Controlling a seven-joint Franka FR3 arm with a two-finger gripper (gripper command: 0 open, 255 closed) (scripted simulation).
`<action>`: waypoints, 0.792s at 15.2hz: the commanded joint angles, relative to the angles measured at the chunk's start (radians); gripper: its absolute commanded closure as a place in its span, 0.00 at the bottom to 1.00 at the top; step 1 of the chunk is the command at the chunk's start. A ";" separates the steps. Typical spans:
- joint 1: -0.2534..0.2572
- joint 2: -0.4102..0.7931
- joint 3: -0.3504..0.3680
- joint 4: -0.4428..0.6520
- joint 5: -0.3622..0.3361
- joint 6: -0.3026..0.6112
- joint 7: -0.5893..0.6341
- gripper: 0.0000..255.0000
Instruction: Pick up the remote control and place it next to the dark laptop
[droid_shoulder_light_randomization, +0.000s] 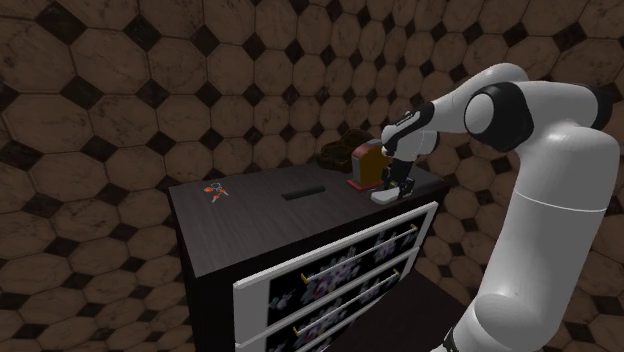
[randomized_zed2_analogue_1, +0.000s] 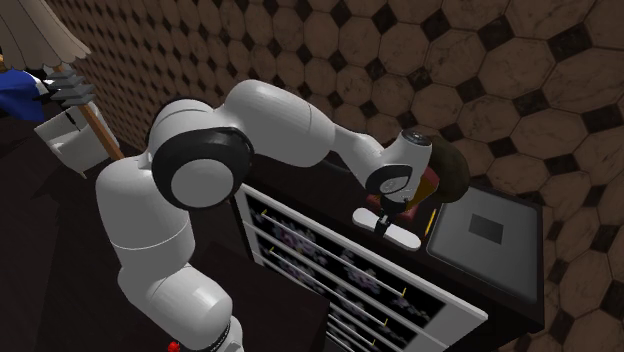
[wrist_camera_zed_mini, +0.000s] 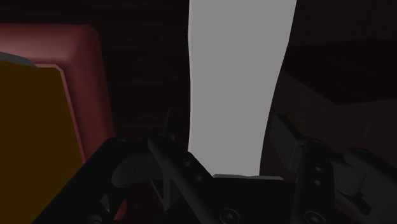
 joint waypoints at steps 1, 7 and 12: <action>-0.003 0.011 0.002 -0.001 0.009 0.011 -0.006 1.00; -0.003 0.011 0.002 -0.001 0.009 0.011 -0.006 1.00; -0.003 0.011 0.002 -0.001 0.009 0.011 -0.006 0.00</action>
